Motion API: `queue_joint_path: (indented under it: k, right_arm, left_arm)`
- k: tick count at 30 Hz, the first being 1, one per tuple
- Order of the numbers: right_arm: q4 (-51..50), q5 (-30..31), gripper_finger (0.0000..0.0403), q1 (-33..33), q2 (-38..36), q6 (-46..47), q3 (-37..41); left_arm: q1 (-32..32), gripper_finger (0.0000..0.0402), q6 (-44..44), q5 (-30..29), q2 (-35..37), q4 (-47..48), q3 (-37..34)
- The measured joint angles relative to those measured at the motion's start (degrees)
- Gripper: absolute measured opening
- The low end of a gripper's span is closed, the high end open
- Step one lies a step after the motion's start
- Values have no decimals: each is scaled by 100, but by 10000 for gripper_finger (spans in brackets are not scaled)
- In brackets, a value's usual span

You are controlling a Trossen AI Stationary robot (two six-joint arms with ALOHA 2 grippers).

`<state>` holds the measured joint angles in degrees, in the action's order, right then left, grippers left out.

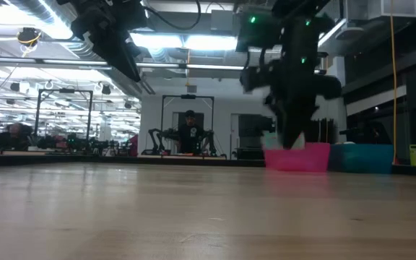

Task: Pick and place medicine bottles into bin by pill shape (circle, oval)
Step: Put the blue tablet bottle into the red bin

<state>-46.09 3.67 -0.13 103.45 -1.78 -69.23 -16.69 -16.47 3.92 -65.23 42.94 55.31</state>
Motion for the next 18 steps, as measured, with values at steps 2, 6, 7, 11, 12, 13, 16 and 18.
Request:
queue_joint_path:
  k: [2, 6, 7, 11, 12, 13, 16, 18]
  right_arm:
    - [-267, 321, 95, -124, -319, 3, 0]
    - [-524, 1482, 110, -387, -985, 250, -7]
    - [-537, 1807, 112, -467, -1147, 360, -7]
    - [-513, 3269, 111, -830, -1665, 1085, -9]
    - [-487, 3610, 110, -941, -1764, 1269, -9]
    - [-480, 3873, 110, -1054, -1837, 1415, -9]
    - [-322, 4067, 111, -1482, -1954, 1687, -9]
    - [-139, 3649, 112, -1870, -1943, 1815, -9]
  left_arm:
    - [0, 124, 0, -1, 0, 0, 0]
    - [0, 124, 2, 0, 0, -1, -2]
    - [0, 124, 0, 0, 1, -13, -2]
    - [0, 124, 0, -2, 1, -26, -2]
    - [0, 124, 1, -2, 0, -28, -2]
    - [0, 124, 1, -2, 0, -31, -2]
    - [0, 124, 0, -2, 0, -69, -2]
    - [0, 124, 0, -2, 0, -105, -2]
